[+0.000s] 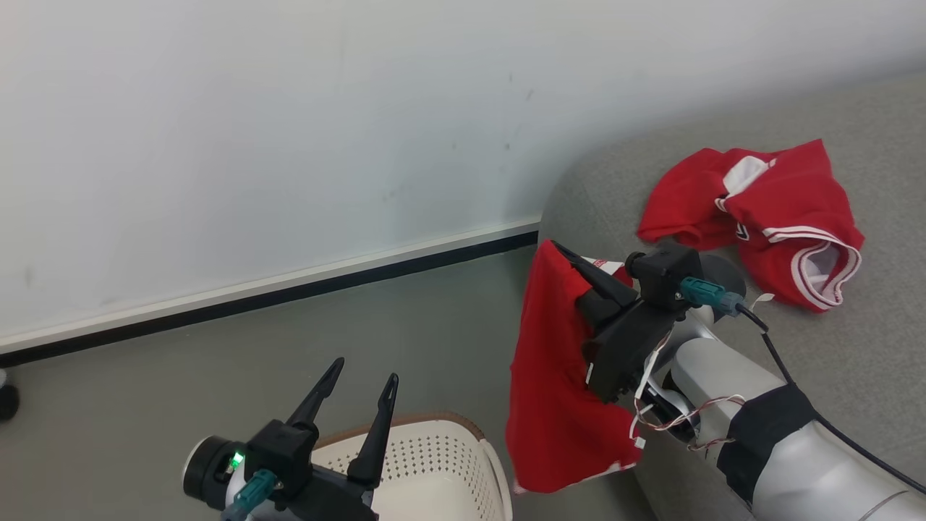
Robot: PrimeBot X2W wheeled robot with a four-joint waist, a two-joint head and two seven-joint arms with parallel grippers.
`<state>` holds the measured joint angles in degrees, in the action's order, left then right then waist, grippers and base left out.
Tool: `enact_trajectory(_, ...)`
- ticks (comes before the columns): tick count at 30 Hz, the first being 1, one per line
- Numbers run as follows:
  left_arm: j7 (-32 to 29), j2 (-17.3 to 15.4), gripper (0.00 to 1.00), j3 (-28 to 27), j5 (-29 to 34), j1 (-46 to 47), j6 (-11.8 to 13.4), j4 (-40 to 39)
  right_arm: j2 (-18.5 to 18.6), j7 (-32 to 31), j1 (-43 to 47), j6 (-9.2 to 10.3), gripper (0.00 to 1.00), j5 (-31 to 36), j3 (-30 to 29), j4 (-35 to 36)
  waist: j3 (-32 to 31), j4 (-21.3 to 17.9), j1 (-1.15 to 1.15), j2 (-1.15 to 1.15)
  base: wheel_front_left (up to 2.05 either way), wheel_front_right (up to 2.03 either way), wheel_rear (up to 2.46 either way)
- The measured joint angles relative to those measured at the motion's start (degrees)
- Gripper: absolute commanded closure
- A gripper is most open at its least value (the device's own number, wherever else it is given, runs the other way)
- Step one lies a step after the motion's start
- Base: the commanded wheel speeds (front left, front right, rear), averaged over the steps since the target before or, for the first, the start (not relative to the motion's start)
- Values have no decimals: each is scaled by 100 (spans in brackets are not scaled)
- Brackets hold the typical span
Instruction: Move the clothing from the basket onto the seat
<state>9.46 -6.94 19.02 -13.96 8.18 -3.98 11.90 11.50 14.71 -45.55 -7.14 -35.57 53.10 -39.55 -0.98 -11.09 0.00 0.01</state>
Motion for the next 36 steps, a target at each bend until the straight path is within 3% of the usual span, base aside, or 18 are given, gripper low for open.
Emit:
enact_trajectory(17, 276, 79, 0, 23, -36, -401, 53, -58, 345, 1, -240, 58, 100, 294, -212, 651, 14, -1220, 0, 0, 0, 0, 0)
enact_trajectory(22, 281, 93, 0, 111, -1, -362, 45, -136, 653, 0, -232, 155, 100, 334, -372, 935, 114, -1575, 0, 0, 0, 0, 0)
enact_trajectory(36, 294, -112, 0, 132, 154, -152, 33, -470, 1048, 0, -419, 259, 100, 274, -917, 1217, 760, -1975, 0, 0, 0, 0, 0)
